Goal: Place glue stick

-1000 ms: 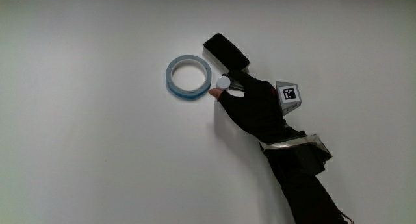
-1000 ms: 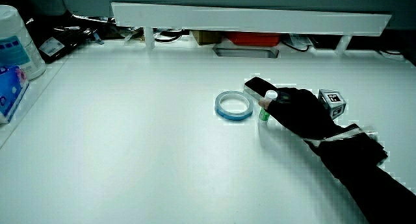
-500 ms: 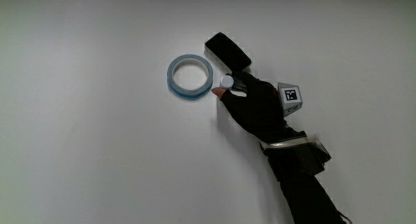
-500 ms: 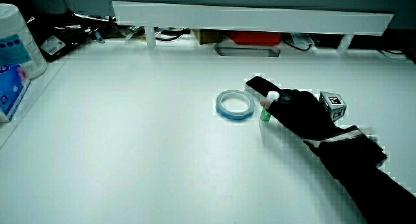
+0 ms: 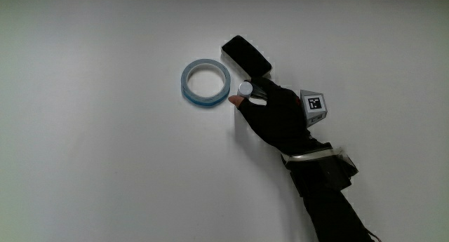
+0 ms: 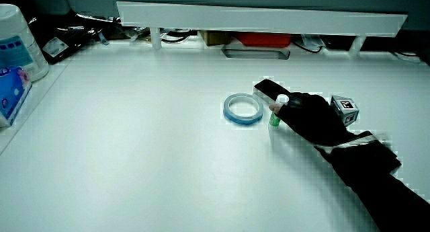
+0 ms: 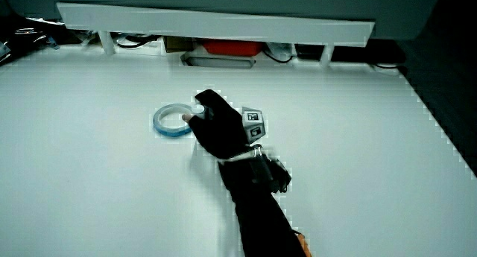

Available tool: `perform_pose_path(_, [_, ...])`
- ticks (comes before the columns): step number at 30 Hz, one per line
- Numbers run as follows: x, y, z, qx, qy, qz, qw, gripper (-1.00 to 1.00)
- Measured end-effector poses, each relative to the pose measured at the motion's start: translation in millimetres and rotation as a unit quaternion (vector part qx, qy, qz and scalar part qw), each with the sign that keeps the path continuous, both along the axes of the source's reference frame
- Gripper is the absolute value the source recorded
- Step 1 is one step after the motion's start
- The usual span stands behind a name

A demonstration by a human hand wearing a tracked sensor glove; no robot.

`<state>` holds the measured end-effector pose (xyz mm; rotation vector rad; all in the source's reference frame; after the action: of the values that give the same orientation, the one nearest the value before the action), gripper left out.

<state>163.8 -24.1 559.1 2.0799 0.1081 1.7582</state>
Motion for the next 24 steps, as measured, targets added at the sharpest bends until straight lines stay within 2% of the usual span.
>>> perform_pose_path(2, [-0.7, 0.4, -1.8, 0.000, -0.009, 0.003, 1.0000, -0.40])
perform_pose_path(3, [0.0, 0.7, -1.3, -0.003, -0.002, 0.004, 1.0000, -0.43])
perform_pose_path(6, [0.5, 2.2, -3.5, -0.008, -0.006, 0.004, 0.9999, -0.53])
perform_pose_path(9, [3.0, 4.0, -4.9, 0.001, -0.019, 0.005, 0.9998, -0.63])
perform_pose_path(12, [9.1, 8.2, -10.8, -0.004, -0.019, 0.010, 0.9998, -0.73])
perform_pose_path(14, [14.8, 14.1, -17.8, -0.006, -0.011, 0.017, 0.9998, -0.80])
perform_pose_path(16, [21.0, 19.5, -19.6, 0.010, 0.011, 0.012, 0.9998, -0.87])
perform_pose_path(17, [22.4, 23.1, -23.3, 0.008, 0.008, 0.013, 0.9998, -0.90])
perform_pose_path(18, [25.1, 26.5, -25.5, 0.004, 0.021, 0.015, 0.9997, -0.93])
perform_pose_path(19, [26.5, 30.0, -30.2, 0.011, 0.019, 0.015, 0.9997, -0.97])
perform_pose_path(24, [37.6, 55.2, -48.3, 0.002, 0.074, 0.017, 0.9971, -1.00])
